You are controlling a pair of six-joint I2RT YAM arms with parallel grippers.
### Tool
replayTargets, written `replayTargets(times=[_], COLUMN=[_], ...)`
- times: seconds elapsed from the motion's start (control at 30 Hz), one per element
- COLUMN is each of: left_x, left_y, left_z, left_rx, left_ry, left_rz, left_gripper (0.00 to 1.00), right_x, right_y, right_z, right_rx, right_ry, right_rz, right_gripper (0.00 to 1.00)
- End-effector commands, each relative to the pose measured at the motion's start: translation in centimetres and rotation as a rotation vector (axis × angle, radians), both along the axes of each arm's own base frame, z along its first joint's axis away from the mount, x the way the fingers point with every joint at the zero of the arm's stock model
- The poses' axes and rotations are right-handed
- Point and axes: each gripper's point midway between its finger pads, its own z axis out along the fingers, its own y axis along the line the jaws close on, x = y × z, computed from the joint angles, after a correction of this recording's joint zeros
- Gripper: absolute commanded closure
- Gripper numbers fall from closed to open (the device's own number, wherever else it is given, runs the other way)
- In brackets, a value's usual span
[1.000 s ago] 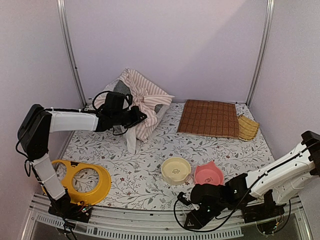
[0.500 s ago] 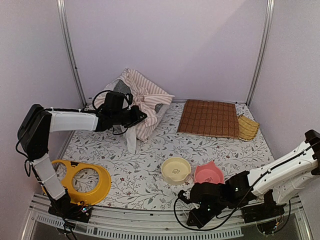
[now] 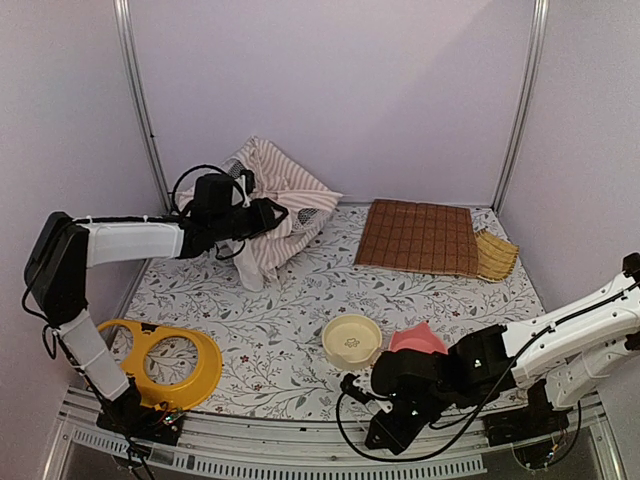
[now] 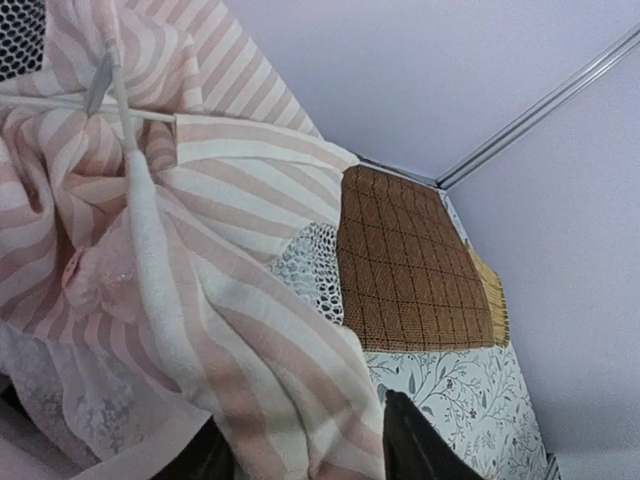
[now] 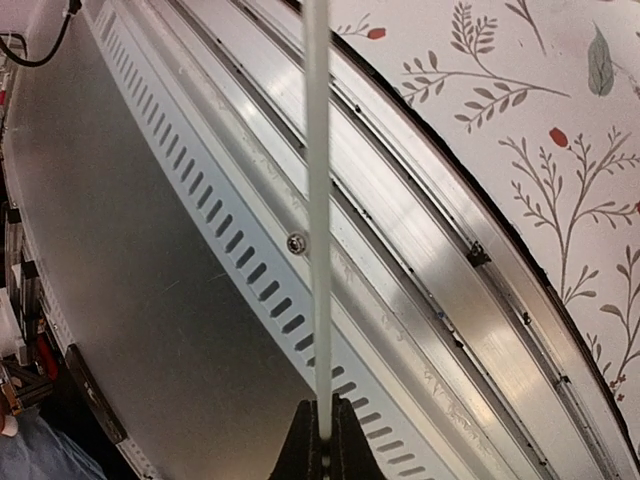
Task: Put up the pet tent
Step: Pass from the left arm to the right
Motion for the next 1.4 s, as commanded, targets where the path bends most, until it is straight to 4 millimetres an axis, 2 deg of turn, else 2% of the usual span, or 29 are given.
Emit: replayTargets(times=[0.0,0.13,0.27,0.57,0.87,1.07,1.37], left_x=[-1.1,-2.8,-3.9,-5.1,-7.0,-7.7,-8.7], left_y=[0.4,1.3,2.2,3.6,4.8,5.6,6.4], left_z=[5.5,7.8,8.9,9.1,10.2,10.2,12.0], left_rx=[-0.022,-0.038,-0.040,-0.035,-0.055,-0.052,-0.135], left_ry=[-0.159,-0.223,-0.256,-0.283,-0.342,-0.355,-0.391], left_rz=[-0.027,-0.034,-0.021,0.011,0.018,0.033,0.013], left_gripper=[0.50,0.44,0.43,0.40,0.35,0.33,0.26], right_x=[3.9,4.6,4.7,4.7,4.9,5.1,5.1], right_y=[3.2,3.2,3.0,2.4,1.9,1.8,1.5], right_z=[4.8,5.6,5.7,4.6,4.5,4.5,4.2], right_rx=[0.163,0.183,0.174,0.147,0.148,0.145,0.138], right_ry=[-0.122,-0.129,-0.123,-0.087,-0.075,-0.079,-0.070], right_rz=[-0.088,-0.108,-0.118,-0.158,-0.187,-0.196,-0.200], right_gripper=[1.00,1.00,1.00,1.00,1.00,1.00,1.00])
